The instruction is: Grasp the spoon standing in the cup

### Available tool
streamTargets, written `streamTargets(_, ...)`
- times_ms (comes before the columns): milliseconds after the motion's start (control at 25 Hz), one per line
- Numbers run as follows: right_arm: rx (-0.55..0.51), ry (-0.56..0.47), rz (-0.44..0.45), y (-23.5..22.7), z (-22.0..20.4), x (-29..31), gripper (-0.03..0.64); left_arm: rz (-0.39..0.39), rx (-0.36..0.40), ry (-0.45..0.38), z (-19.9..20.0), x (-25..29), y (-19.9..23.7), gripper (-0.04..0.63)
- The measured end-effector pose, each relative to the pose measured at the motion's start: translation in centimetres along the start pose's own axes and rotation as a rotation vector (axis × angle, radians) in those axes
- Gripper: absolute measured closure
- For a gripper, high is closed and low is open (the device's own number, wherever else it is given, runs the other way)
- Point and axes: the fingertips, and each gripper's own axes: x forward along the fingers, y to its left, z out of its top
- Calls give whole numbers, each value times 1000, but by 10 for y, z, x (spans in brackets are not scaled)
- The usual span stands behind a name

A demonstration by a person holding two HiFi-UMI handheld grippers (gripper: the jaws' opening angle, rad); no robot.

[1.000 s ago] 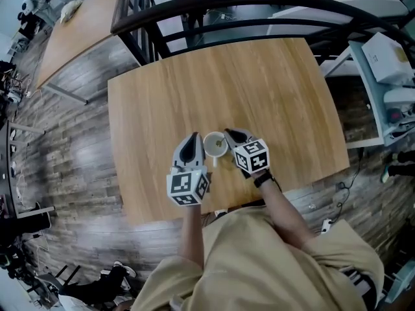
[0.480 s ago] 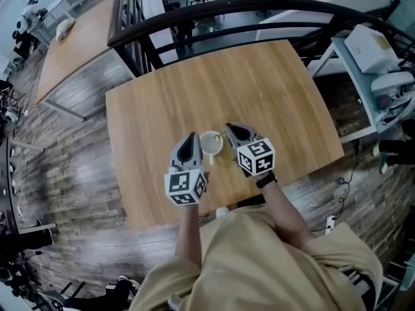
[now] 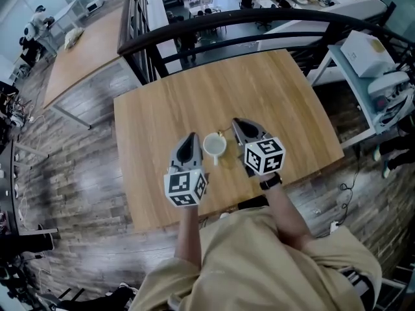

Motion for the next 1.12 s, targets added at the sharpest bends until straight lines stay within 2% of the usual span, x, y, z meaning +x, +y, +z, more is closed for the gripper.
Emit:
streamTargets(400, -62, -86, -82, 10, 47, -35, 601, -29, 66, -38, 31, -26, -17, 584)
streamTargets(680, -74, -176, -67, 24, 75, -65, 600, -18, 116, -79, 55, -44, -26, 584)
streamTargets(920, -114, -252, -58, 37, 100, -90, 601, -25, 124, -128, 74, -59, -35, 584)
streamTargets(1120, -145, -267, -44, 47, 106, -96, 601, -3, 149, -165, 86, -68, -35, 584)
